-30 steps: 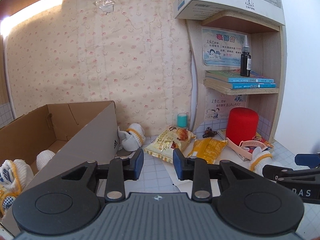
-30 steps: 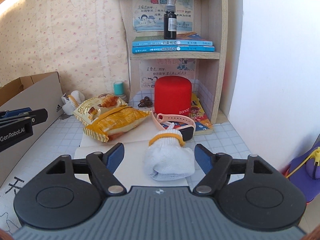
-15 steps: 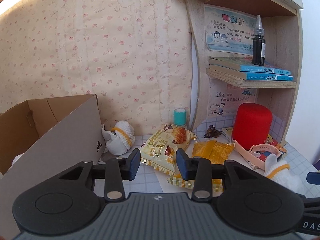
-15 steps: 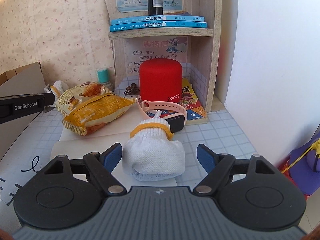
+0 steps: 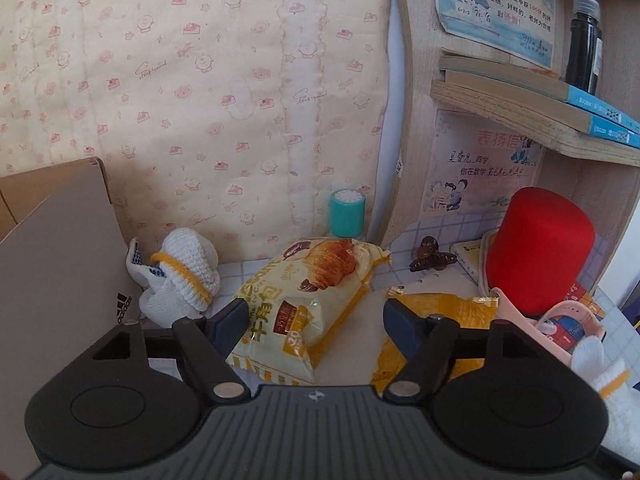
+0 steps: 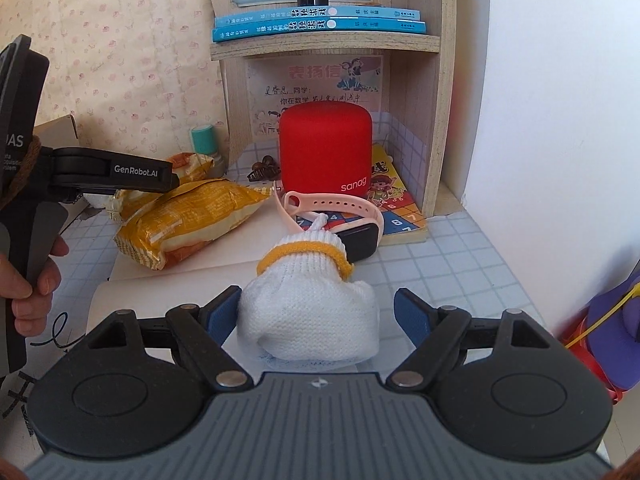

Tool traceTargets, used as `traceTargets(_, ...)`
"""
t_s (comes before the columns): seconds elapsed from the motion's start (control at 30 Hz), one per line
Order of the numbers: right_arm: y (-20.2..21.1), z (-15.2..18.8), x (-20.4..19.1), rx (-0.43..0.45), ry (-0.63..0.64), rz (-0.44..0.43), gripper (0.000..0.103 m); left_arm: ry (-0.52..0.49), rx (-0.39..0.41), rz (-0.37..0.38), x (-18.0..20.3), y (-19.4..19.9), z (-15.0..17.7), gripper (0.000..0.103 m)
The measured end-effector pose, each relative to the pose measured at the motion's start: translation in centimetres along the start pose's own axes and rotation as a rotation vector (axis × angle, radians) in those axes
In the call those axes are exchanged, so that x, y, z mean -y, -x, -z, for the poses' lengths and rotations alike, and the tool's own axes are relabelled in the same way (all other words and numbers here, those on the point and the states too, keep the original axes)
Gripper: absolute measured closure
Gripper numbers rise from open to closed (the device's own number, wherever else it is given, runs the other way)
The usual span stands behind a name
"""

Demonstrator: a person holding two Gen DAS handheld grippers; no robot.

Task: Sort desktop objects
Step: 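Grasp the croissant bread bag with the left gripper while the right gripper grasps a white glove, then lift the bread bag and glove and carry them toward the box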

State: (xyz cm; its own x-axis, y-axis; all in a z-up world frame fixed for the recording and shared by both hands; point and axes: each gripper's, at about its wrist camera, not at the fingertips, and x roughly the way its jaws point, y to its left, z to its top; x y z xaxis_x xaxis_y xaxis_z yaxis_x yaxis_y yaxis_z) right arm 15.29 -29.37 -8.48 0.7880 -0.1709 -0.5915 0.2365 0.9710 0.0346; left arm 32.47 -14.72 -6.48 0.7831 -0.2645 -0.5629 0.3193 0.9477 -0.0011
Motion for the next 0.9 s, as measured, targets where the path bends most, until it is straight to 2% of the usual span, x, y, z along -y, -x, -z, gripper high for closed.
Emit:
traceTargets(0.23, -0.8, 0.0, -0.3, -0.016, 0.013, -0.002, 0.022, -0.045, -0.042, -0.062, 0.0, -2.3, -0.2, 0.025)
traceTargets(0.3, -1.1, 0.0, -0.4, -0.023, 0.023, -0.002, 0.023, -0.055, -0.029, -0.090, 0.0, -2.2, -0.2, 0.039)
traceTargets(0.33, -1.2, 0.0, -0.4, -0.029, 0.027, -0.006, 0.024, -0.054, -0.024, -0.097, -0.1, -2.1, -0.1, 0.042)
traceTargets(0.4, -1.5, 0.2, -0.5, -0.040, 0.032, -0.020, 0.032, -0.053, -0.017, -0.103, -0.2, -1.8, 0.1, 0.048)
traceTargets(0.57, -1.1, 0.2, -0.5, -0.009, 0.036, -0.011, 0.052, -0.081, 0.003, -0.113, 0.3, -0.2, 0.7, 0.052)
traceTargets(0.67, -0.6, 0.2, -0.7, 0.001, 0.050, -0.004, 0.056, -0.071, 0.013, -0.102, 0.3, 0.8, 1.2, 0.054)
traceTargets(0.9, 1.3, 0.1, -1.2, 0.041, 0.057, -0.017, 0.058, -0.027, 0.062, -0.105, -0.2, 4.0, 1.6, 0.056)
